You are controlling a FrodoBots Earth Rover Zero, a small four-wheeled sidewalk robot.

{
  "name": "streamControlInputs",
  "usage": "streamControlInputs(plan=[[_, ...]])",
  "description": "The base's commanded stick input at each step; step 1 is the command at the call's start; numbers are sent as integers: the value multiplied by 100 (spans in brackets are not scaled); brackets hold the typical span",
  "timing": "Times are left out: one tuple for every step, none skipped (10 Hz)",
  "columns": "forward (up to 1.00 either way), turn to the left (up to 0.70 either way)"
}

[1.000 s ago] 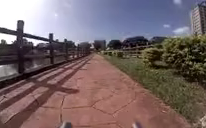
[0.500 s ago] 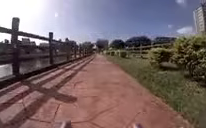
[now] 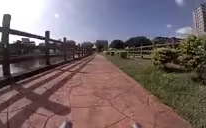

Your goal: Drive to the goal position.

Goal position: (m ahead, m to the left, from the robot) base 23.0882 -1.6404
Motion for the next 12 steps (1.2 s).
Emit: streamControlInputs(plan=[[50,0],[50,0],[50,0],[50,0],[50,0],[50,0],[50,0],[50,0],[50,0],[50,0],[50,0],[50,0]])
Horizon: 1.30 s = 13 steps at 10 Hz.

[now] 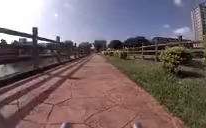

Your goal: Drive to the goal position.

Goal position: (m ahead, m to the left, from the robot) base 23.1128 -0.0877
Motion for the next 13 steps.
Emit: streamControlInputs(plan=[[50,0],[50,0],[50,0],[50,0],[50,0],[50,0],[50,0],[50,0],[50,0],[50,0],[50,0],[50,0],[50,0]])
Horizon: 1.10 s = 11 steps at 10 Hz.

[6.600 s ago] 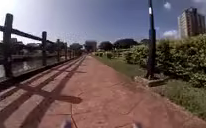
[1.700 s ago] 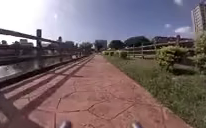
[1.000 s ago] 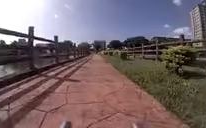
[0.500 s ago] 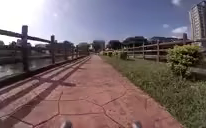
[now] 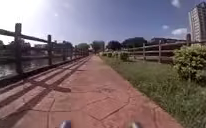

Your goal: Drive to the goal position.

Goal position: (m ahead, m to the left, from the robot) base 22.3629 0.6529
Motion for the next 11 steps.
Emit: streamControlInputs(plan=[[50,0],[50,0],[50,0],[50,0],[50,0],[50,0],[50,3],[50,4],[50,2],[50,10],[50,34]])
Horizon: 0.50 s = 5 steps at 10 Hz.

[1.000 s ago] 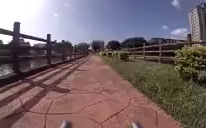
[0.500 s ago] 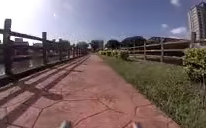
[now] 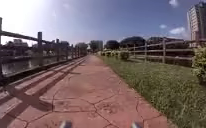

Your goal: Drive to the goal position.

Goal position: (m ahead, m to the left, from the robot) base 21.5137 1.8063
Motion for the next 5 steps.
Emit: streamControlInputs(plan=[[50,3],[50,0],[50,0],[50,0],[50,0]])
